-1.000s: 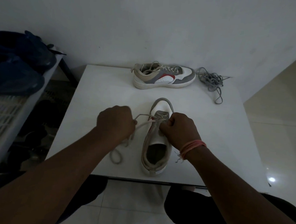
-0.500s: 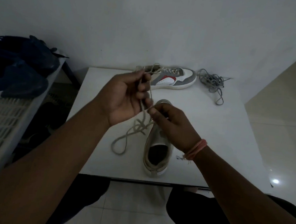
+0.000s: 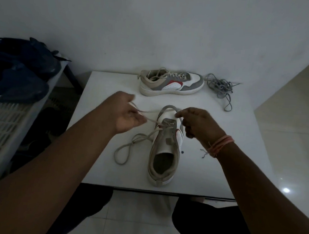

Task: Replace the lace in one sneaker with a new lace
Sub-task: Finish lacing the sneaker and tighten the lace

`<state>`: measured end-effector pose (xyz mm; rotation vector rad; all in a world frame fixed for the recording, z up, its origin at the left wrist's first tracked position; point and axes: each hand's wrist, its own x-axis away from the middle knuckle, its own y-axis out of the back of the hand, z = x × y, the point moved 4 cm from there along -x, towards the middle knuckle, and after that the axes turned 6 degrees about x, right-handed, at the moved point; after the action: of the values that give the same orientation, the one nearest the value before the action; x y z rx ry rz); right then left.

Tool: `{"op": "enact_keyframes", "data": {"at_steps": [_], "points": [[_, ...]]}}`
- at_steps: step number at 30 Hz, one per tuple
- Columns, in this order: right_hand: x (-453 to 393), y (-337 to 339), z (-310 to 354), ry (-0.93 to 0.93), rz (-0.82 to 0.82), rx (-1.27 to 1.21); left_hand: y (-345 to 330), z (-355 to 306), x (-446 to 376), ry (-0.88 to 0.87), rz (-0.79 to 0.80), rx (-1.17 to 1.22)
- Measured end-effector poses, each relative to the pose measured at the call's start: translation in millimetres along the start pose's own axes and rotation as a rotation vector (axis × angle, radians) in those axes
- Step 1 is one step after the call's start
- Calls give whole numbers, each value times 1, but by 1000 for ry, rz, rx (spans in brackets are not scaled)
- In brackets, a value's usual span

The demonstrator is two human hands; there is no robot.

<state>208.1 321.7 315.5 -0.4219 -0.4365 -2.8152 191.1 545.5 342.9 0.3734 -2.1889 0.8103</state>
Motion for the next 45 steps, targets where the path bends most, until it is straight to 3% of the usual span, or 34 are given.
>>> {"op": "enact_keyframes", "data": {"at_steps": [2, 4, 5, 7, 11, 14, 19, 24, 28, 35, 45], "points": [[3, -14, 2, 18, 104, 93, -17, 10, 14, -229, -2, -584], [8, -22, 10, 112, 171, 167, -37, 18, 25, -674, 92, -1164], [10, -24, 12, 152, 187, 200, -42, 24, 27, -826, 164, -1364], [11, -22, 15, 153, 177, 211, -42, 31, 22, -903, 253, -1537], [14, -13, 6, -87, 109, 27, -25, 24, 7, -976, 110, -1570], [14, -12, 5, -43, 67, 79, -21, 22, 4, -925, 83, -1499], [15, -14, 11, 13, 53, 73, -31, 37, 3, -797, 202, -1420], [17, -3, 7, -2, 9, 410, -28, 41, 0, -811, 75, -1416], [19, -17, -2, -26, 27, 470, -27, 54, -3, -783, 77, -1453], [18, -7, -8, -281, -12, 140, -26, 65, -5, -834, -9, -1503], [20, -5, -5, -304, 46, 99, -29, 77, -4, -919, -92, -1616]]}}
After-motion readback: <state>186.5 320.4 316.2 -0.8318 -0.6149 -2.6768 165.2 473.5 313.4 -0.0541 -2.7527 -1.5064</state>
